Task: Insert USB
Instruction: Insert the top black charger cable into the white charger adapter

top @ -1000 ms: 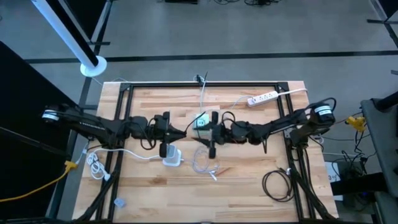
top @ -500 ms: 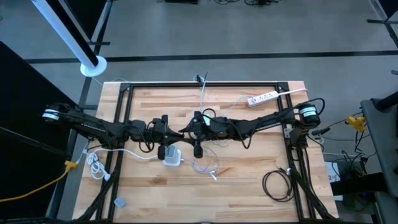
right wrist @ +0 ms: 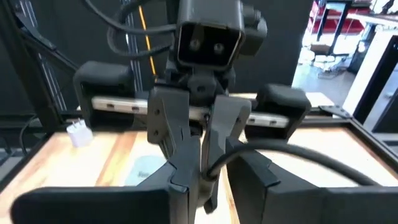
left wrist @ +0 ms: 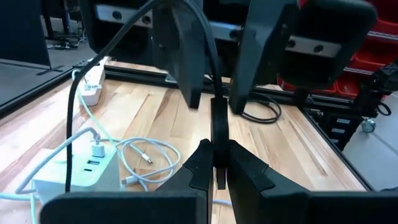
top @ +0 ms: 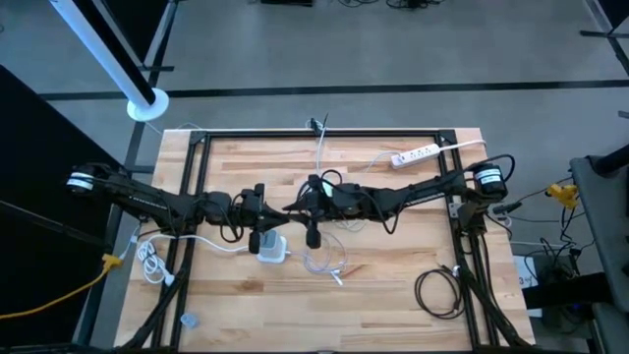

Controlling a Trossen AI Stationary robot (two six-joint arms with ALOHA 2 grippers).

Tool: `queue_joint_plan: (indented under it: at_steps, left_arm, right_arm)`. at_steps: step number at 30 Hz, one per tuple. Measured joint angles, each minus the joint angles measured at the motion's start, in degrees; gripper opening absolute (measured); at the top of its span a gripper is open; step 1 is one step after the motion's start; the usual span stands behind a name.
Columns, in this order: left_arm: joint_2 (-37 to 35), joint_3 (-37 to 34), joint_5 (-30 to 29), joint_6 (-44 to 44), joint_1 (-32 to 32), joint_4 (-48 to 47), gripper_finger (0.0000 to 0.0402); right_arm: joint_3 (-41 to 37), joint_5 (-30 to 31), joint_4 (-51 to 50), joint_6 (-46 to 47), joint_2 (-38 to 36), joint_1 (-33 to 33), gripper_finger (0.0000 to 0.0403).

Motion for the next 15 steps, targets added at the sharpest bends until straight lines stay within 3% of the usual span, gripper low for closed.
queue_joint_plan:
  at_steps: [15]
  left_arm:
    - [-1.63,0.00,-0.16,0.61,-0.07,-0.89,0.0018]
  right_arm:
    - [-0.02,-0.19,-4.96,-3.17,-2.32,0.02,0.0015]
